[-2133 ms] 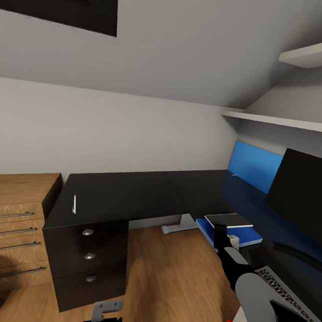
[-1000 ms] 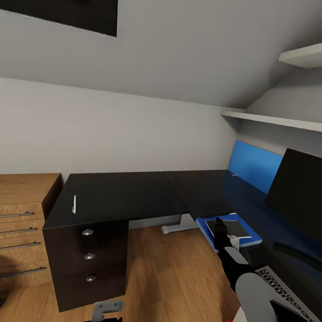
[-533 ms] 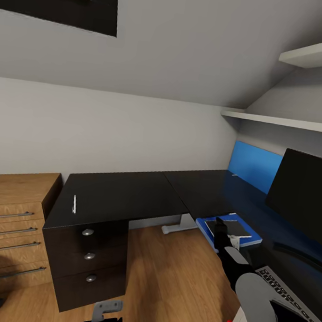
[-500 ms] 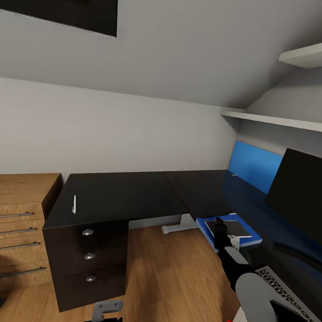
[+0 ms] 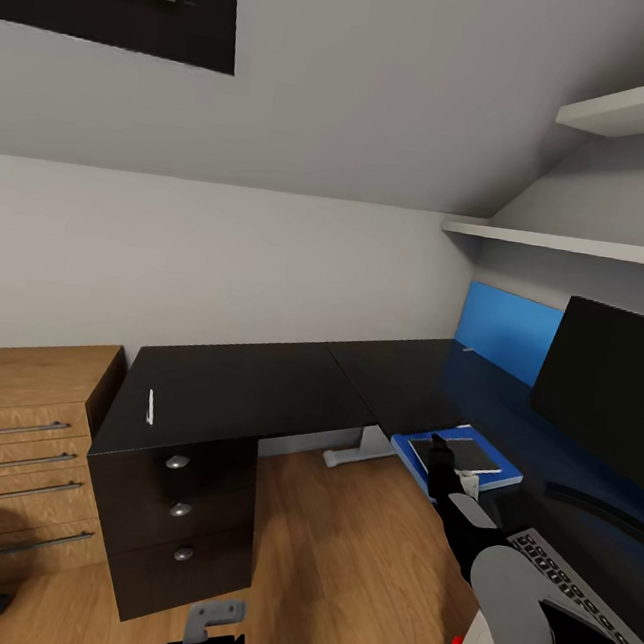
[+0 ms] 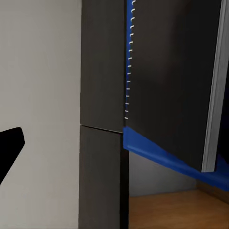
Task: In the bedroom, organize the workspace by keeping the computer under the desk, ensuring the monitor is on the desk, placing the keyboard on the desk next to the monitor, placing the mouse on the desk next to the keyboard, moving the folder from the swivel chair onto the desk next to the mouse, stacking the notebook on top of the folder with the pen on top of the notebook, and positioning the swivel chair next to the desk.
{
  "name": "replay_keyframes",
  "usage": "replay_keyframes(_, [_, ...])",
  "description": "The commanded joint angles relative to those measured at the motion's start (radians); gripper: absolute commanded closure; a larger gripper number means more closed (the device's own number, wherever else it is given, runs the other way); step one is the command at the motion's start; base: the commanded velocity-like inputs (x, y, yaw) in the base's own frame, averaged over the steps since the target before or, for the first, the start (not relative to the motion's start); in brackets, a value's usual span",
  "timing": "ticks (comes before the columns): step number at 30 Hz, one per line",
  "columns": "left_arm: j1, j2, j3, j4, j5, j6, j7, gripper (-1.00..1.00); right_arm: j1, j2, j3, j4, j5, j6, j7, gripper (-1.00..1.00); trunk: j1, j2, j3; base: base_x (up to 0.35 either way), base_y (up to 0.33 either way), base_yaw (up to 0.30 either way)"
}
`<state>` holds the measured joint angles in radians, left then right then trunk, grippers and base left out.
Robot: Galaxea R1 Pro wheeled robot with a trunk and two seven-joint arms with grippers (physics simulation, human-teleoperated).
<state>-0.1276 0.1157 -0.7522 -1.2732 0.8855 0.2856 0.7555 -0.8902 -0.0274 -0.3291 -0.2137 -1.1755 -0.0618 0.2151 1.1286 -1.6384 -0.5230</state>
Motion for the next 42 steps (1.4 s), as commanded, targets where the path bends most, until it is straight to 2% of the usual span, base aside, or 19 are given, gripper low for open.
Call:
replay_keyframes(1, [-0.001,0.001,-0.003,-0.002,0.002,0.003,0.007,-1.00,-0.001,0.000,0.002,0.002,-0.010,-0.003,0.006,-1.00,0.000,-0.001,-0.001,-0.001,0.000,0.000])
replay_keyframes(5, [-0.001,0.001,-0.003,-0.002,-0.001,0.003,0.006,-1.00,-0.001,0.000,0.002,0.002,-0.011,-0.004,0.006,-1.00,0.000,-0.001,-0.001,0.000,0.000,0.000])
replay_keyframes(15, [-0.001,-0.001,-0.004,-0.002,0.000,0.003,0.007,-1.00,-0.001,0.000,0.002,0.002,-0.011,-0.004,0.006,-1.00,-0.038,0.069,0.030,0.000,0.000,0.000])
replay_keyframes(25, [-0.001,0.001,-0.003,-0.002,-0.002,0.003,0.006,-1.00,-0.001,0.000,0.002,0.002,-0.011,-0.003,0.006,-1.00,-0.038,0.069,0.030,-0.004,0.000,0.000])
replay_keyframes(32, [-0.001,0.001,-0.003,-0.002,-0.002,0.003,0.005,-1.00,-0.001,0.000,0.002,0.002,-0.011,-0.003,0.006,-1.00,-0.038,0.069,0.030,-0.209,0.000,0.000])
replay_keyframes(42, [-0.001,0.001,0.008,0.000,0.002,0.003,0.006,-1.00,-0.001,0.000,0.002,0.002,-0.011,-0.003,0.007,-1.00,-0.038,0.069,0.030,-0.030,0.000,0.000])
